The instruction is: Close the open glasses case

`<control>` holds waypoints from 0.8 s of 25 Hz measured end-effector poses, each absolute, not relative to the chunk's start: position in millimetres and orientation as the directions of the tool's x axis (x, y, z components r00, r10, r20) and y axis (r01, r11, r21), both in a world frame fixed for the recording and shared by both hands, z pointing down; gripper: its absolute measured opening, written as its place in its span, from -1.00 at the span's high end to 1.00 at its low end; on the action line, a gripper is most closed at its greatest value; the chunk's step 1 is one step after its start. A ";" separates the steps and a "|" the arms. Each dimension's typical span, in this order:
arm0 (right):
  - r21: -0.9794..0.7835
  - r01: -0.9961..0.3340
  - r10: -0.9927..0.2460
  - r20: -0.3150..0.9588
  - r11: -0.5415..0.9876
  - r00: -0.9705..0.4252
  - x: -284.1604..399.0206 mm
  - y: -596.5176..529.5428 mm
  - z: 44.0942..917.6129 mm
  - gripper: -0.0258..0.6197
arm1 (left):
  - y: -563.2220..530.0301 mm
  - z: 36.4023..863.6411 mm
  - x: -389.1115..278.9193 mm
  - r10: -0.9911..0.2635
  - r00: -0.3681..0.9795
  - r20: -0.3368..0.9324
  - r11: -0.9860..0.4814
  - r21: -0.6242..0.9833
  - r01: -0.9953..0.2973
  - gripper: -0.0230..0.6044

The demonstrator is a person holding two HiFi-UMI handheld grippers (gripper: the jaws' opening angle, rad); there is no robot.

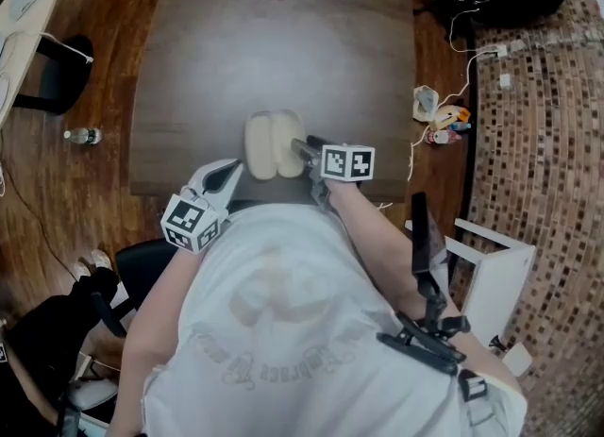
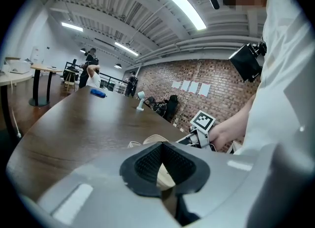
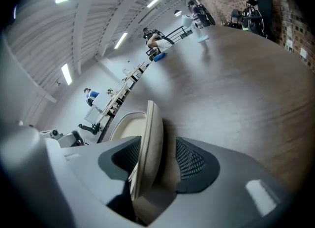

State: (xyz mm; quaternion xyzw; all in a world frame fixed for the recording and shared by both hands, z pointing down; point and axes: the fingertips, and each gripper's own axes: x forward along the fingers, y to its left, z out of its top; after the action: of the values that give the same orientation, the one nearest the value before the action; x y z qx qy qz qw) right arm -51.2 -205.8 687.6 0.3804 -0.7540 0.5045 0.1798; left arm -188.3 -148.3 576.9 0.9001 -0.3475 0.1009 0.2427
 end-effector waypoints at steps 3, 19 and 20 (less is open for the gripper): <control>-0.654 -0.741 -0.404 0.643 0.151 -0.650 -44.8 -205.0 691.2 0.32 | -150.2 575.2 -185.3 -0.578 0.735 0.353 -0.641 0.361 -0.677 0.91; -0.707 -0.707 -0.539 0.582 0.036 -0.609 34.7 -202.4 669.7 0.57 | -147.9 565.8 -142.1 -0.534 0.774 0.339 -0.697 0.342 -0.630 0.91; -0.700 -0.713 -0.554 0.584 0.025 -0.593 45.3 -204.3 668.1 0.57 | -148.5 565.5 -139.0 -0.530 0.778 0.338 -0.701 0.342 -0.626 0.91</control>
State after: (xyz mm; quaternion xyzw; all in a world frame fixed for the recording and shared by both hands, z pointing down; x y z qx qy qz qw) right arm 45.3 -204.3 668.1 0.4447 -0.7122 0.5380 0.0743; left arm -139.0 -148.5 565.5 0.9159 -0.3154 0.1077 0.2236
